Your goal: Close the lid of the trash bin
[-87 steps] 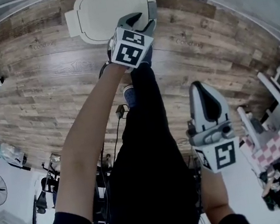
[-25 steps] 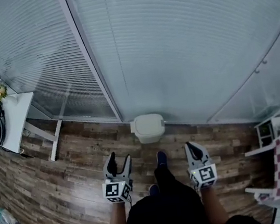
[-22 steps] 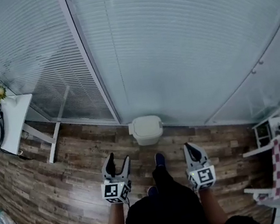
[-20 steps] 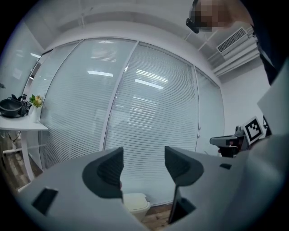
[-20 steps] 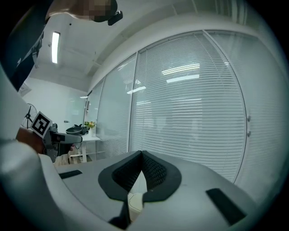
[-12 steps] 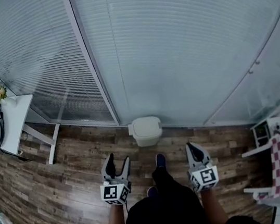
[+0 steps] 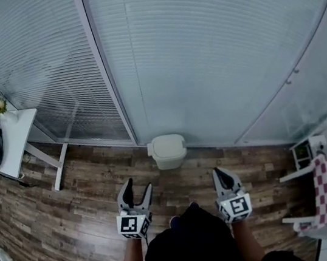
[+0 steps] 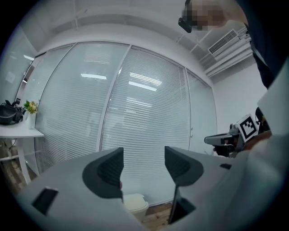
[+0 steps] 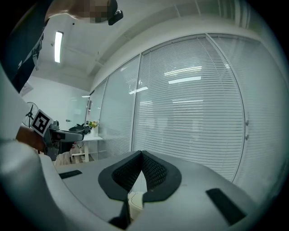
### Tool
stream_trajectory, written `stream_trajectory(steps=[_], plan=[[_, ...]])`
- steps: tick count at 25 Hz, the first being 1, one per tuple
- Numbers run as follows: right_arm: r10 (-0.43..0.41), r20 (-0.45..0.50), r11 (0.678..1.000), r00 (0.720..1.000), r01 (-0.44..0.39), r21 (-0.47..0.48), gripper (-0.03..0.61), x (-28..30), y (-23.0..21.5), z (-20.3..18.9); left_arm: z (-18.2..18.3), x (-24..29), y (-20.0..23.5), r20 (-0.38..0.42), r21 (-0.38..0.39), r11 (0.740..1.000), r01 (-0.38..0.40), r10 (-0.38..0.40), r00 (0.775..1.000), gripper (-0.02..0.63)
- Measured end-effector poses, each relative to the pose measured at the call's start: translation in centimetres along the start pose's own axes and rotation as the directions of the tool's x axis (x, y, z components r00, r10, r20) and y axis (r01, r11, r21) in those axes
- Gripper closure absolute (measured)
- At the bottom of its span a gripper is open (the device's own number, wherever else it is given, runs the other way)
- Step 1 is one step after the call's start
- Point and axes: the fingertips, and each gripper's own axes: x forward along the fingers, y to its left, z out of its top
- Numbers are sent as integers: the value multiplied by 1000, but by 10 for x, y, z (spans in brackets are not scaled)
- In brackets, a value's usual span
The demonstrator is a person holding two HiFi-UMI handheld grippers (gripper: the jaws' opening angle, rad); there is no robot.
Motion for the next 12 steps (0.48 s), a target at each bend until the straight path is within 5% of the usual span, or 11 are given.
stream_trajectory(steps=[12], plan=[[-15,13,1000,1000,15,23,575,-20,0,-9,-1,-17,-12,11,-5,1000,1,-1,1000,370]])
